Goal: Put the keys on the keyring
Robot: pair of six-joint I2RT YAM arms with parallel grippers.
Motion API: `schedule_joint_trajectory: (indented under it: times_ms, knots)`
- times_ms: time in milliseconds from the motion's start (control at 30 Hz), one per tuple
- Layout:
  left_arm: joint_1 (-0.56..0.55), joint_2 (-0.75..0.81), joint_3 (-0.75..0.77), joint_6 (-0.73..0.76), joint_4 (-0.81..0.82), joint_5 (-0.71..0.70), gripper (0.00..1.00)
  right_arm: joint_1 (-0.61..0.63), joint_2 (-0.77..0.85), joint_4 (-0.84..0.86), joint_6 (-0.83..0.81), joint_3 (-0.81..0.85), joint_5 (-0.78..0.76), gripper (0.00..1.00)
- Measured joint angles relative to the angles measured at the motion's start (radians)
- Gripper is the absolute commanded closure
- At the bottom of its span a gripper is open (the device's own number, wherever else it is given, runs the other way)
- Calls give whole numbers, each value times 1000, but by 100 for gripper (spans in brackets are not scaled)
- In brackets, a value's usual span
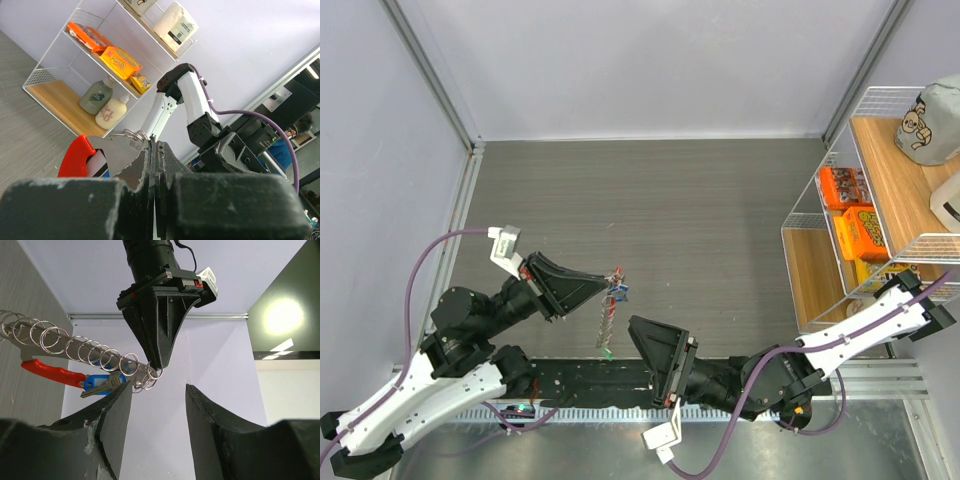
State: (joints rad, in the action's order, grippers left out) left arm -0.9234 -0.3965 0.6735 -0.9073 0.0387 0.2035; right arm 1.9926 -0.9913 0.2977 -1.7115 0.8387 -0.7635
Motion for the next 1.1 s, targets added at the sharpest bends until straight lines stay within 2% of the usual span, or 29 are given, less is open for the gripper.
schedule_joint_trajectory:
  times_ms: [500, 1100]
  knots:
    - [0, 34, 9, -10, -37, 0, 100, -79, -67, 2, -19, -5, 31, 48]
    - [0, 81, 11, -11, -71, 0, 100, -140, -161, 130, -169, -23, 77, 57]
